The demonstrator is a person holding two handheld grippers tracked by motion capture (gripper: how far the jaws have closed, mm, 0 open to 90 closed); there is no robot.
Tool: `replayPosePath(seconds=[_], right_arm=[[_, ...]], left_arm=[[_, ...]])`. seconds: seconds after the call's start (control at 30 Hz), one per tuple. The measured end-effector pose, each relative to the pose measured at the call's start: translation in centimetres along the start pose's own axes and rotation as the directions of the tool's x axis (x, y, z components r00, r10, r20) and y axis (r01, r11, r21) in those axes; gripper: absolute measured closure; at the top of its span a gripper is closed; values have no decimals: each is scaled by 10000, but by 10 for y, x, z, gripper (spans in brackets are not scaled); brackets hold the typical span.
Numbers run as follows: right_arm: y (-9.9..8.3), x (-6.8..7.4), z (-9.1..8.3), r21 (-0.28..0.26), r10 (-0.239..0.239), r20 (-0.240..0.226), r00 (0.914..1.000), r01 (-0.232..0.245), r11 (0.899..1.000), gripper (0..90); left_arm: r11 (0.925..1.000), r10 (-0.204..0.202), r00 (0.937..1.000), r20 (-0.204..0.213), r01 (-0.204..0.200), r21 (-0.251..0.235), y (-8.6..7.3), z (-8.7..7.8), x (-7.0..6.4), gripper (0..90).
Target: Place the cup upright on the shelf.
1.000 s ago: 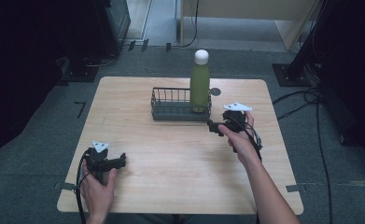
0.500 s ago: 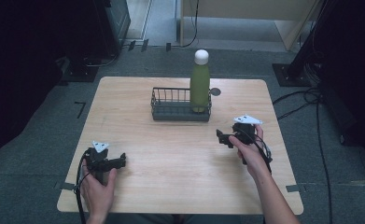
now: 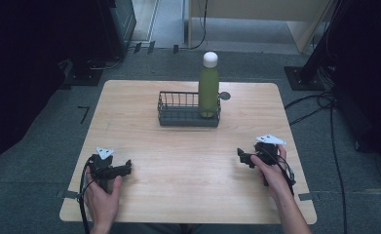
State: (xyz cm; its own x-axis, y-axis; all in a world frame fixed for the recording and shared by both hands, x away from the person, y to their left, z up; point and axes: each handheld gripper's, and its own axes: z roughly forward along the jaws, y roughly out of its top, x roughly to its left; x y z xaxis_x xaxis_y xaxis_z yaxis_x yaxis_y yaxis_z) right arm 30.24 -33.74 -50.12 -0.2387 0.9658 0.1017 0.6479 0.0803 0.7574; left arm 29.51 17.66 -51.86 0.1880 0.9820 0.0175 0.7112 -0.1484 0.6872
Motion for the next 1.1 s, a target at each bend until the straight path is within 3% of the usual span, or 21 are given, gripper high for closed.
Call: replayPosePath(seconds=[0.4, 0.87, 1.1], right_arm=[[-33, -20, -19, 223, 144, 627, 9979, -158, 9996, 68], [-60, -40, -41, 459, 383, 1210, 9919, -442, 9980, 64], [-71, -45, -50, 442, 268, 1481, 9886, -337, 9985, 40]], left_arm=[[10000, 2, 10000, -1, -2, 1, 0, 0, 0, 0], [10000, 0, 10000, -1, 0, 0, 0, 0, 0, 0], [10000, 1, 10000, 0, -1, 0, 0, 0, 0, 0]])
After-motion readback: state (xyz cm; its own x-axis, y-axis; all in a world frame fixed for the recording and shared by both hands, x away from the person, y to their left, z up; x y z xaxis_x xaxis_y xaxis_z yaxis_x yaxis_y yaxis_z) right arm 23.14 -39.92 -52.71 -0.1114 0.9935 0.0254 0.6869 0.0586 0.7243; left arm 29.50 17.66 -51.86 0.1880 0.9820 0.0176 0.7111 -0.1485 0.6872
